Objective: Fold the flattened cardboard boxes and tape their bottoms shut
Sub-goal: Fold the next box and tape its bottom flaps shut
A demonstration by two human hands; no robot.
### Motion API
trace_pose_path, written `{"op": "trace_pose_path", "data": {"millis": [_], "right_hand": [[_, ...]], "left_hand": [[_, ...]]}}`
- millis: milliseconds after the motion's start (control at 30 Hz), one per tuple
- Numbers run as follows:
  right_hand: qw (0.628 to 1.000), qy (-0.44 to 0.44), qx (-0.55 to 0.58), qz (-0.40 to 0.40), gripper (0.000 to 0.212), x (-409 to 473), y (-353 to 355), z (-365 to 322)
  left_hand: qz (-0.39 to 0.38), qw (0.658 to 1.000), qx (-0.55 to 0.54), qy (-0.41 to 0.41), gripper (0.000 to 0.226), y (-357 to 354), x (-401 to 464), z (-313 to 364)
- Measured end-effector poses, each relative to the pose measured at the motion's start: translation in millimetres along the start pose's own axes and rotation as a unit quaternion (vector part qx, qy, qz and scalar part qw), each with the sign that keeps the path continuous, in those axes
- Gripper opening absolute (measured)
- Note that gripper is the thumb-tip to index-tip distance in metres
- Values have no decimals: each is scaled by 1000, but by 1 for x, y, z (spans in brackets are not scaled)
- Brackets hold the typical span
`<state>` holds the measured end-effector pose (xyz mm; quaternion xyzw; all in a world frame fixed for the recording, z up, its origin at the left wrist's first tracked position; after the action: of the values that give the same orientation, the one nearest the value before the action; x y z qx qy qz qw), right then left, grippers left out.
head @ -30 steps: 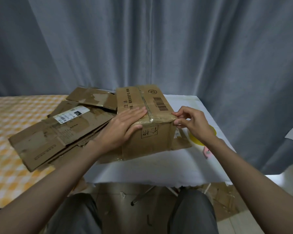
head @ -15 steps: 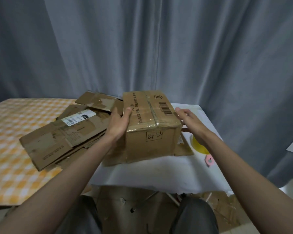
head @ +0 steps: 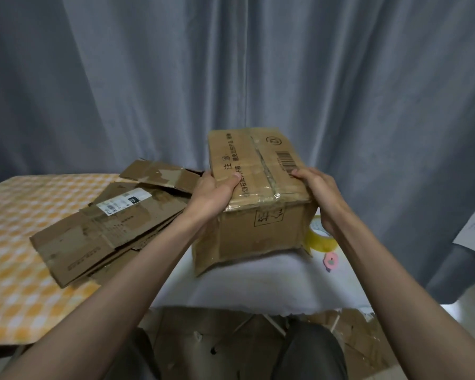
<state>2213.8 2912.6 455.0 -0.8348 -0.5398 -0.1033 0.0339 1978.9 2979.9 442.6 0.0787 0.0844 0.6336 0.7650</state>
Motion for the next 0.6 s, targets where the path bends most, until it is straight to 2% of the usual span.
{"op": "trace_pose_path", "data": {"millis": [67, 200, 267, 400, 433, 533, 567, 600], "right_hand": [[1000, 15, 12, 9, 24, -5, 7, -10], [999, 34, 6, 25, 21, -11, 19, -20], [999, 43, 11, 30, 23, -12, 23, -21], [996, 85, 34, 18, 32, -15, 21, -29], [995, 96, 41, 11, 30, -14, 21, -31], [987, 108, 116, -17, 12, -9, 18, -29], [982, 103, 157, -25, 9, -6, 17, -27], [976, 92, 195, -30, 19, -3, 17, -21]], "left_hand": [[5, 1000, 0, -8, 68, -2, -6, 9], [-35, 997, -66, -24, 49, -9, -10, 25], [-58, 993, -100, -17, 56, -10, -8, 27], [-47, 995, -68, -52, 81, -2, -9, 30], [-49, 993, -89, -58, 78, 0, -10, 30], [-76, 968, -224, -81, 34, 9, -9, 35], [-81, 956, -272, -74, 36, 14, -6, 33], [-77, 950, -294, -68, 44, 20, -5, 32]]}}
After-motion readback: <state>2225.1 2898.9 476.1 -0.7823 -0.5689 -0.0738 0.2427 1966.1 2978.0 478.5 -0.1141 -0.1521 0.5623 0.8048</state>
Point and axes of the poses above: each hand's wrist, its own x-axis towards the middle knuckle, its own y-axis out of the back of the hand, z = x × y, the point moved 9 cm from there along x, towards the middle knuckle, and after that the axes turned 7 degrees about y, right-handed, at the moved point
